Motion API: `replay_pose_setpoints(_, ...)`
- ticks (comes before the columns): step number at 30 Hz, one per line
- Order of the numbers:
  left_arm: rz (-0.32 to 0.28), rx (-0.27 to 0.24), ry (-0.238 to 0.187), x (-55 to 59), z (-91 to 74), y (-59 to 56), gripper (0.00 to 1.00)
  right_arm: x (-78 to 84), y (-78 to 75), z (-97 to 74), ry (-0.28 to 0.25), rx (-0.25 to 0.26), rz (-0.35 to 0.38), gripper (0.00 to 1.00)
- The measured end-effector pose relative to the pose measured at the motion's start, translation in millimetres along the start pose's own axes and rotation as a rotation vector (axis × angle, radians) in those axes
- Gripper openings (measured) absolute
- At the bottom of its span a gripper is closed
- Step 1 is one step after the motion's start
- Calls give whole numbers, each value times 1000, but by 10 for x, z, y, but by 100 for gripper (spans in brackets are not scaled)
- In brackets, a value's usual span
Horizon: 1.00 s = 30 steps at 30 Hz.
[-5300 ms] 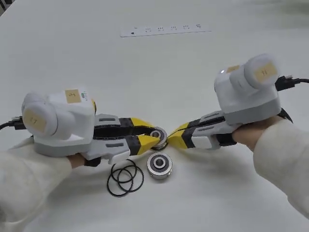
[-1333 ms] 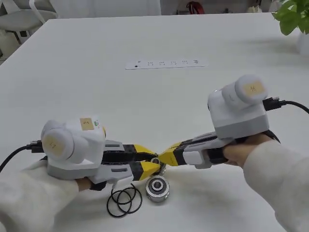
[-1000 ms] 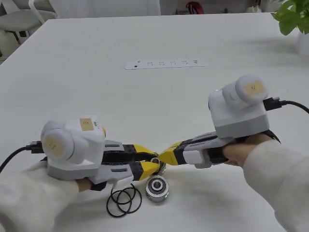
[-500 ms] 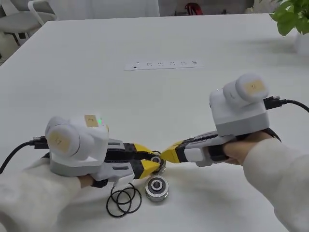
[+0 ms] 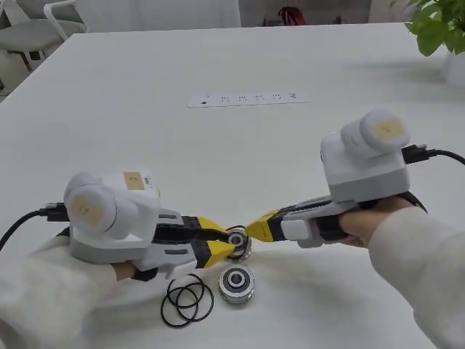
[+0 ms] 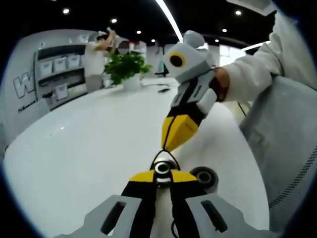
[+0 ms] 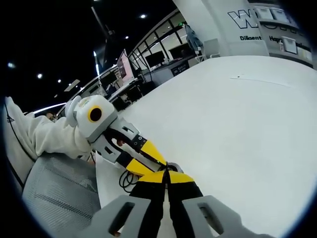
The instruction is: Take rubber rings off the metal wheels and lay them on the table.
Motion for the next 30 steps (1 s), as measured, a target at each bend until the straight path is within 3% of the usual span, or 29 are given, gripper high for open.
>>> replay_pose_setpoints(19,17,1,10,-17,-6,-12,10,-20,28,0,-7,-2,-1,0)
replay_pose_setpoints(25,26,-13,-4,-100,-53,12,13,-37,37,-4,-8,-2,-4,0)
replay_pose_setpoints(30,25,-45,-36,-210,-133,52,21,-78,30,-33,-26,3,-1,0)
Point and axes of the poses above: the centre of the closed fingertips' face, and the gripper's own axes: z roughly forward along the fingers, y roughly to its left, x roughly out of its underside, the point moved 8 cm from there along -z, roughly backward along the fingers, and after that the axes turned 4 degrees about -y, right-handed, at the moved point
